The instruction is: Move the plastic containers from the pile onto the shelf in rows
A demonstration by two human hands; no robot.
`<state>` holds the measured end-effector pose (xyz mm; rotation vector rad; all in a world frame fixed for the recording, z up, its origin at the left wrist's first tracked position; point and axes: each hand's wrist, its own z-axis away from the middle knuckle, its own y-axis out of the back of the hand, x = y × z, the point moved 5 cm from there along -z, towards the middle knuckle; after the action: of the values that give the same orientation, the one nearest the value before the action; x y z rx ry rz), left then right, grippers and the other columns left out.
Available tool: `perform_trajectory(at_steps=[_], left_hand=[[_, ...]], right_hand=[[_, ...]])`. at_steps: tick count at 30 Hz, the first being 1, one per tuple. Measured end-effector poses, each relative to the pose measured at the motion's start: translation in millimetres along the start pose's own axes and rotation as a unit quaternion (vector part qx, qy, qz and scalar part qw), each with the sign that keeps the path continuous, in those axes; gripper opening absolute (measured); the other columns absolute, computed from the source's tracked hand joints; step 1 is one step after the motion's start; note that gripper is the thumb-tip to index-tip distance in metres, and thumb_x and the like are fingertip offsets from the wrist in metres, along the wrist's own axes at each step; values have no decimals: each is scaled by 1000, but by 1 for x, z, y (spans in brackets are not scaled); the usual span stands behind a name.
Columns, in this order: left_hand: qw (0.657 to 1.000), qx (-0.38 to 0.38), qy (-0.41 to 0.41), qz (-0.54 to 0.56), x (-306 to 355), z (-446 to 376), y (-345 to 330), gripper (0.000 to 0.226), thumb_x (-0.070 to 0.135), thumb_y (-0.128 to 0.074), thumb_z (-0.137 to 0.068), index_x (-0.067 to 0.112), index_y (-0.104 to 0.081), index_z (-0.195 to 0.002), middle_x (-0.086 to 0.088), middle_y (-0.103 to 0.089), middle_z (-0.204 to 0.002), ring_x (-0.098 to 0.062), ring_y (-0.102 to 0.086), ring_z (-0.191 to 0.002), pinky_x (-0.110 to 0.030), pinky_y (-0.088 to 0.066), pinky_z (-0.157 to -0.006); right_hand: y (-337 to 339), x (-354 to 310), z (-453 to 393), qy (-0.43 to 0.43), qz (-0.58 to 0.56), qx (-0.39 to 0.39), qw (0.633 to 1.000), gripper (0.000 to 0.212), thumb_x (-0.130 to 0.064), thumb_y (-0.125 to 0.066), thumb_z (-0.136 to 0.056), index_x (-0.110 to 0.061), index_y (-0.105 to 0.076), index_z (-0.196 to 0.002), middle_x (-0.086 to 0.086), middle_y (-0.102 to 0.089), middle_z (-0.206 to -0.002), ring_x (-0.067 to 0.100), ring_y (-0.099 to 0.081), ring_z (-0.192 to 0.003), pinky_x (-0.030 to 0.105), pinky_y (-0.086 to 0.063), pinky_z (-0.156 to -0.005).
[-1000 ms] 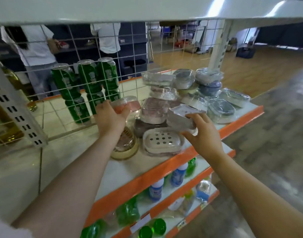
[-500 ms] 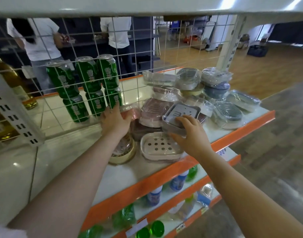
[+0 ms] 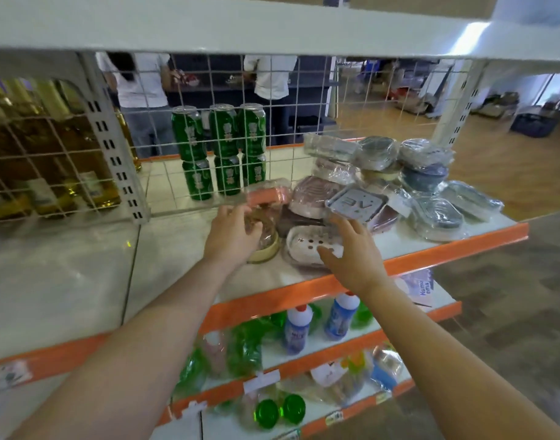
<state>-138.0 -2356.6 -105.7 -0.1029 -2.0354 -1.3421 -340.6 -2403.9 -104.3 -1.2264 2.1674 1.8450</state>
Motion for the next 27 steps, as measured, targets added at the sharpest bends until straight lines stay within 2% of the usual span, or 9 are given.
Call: perform_trajectory(at_steps=[4,9,16,19,23,27], left_hand=[[999,-19,29,-18,-35,43,25,40,29,-53,-95,14,-47,-131,-11,-40,-134,-29,-48,-117,-35,-38,-97],[996,12,80,-32,-92,92,73,39,29,-52,-94,14,-48,-130,-10,-42,-133,-28,-49,-115,-33,-38,-96],[980,81,171,-54,-188,146,169,39,25,-55,-93,13,-50,-129,-13,-44,-133,-32,-47,-121,-34,-35,-101],[971,113,197,-77,-234,164,215,39,22,-54,-92,12,-50,-130,-14,-47,-134,-30,-45,-123,-34,-34,-102],[960,136,212,-120,-289,186,275,39,17,-57,-88,6,-56,-125,-21,-53,-126,-36,-45,-121,-38,-35,-100],[954,111,241,-143,-355,202,326,58,50,-47,-73,15,-62,-117,-12,-59,-121,-34,-51,-118,-38,-38,-101]], right_hand=[[-15,-29,18,8,-13,-22,1000,50,-23,-61,-89,-19,-44,-136,8,-43,-136,31,-47,-119,36,-40,-92],[-53,-87,36,58,-25,-79,995,51,-23,-59,-90,-16,-42,-137,12,-43,-138,33,-48,-118,38,-43,-91],[-112,-207,56,162,-73,-125,976,50,-24,-61,-89,-20,-44,-137,6,-45,-136,24,-45,-123,30,-37,-96],[-144,-263,64,191,-93,-151,965,52,-23,-63,-88,-20,-44,-137,6,-42,-138,23,-42,-126,28,-35,-99],[-191,-335,77,207,-115,-177,955,53,-24,-63,-88,-21,-44,-137,7,-40,-137,24,-42,-125,29,-36,-97],[-235,-398,90,194,-123,-195,953,55,-25,-64,-87,-20,-42,-138,7,-39,-136,24,-43,-124,29,-37,-96]])
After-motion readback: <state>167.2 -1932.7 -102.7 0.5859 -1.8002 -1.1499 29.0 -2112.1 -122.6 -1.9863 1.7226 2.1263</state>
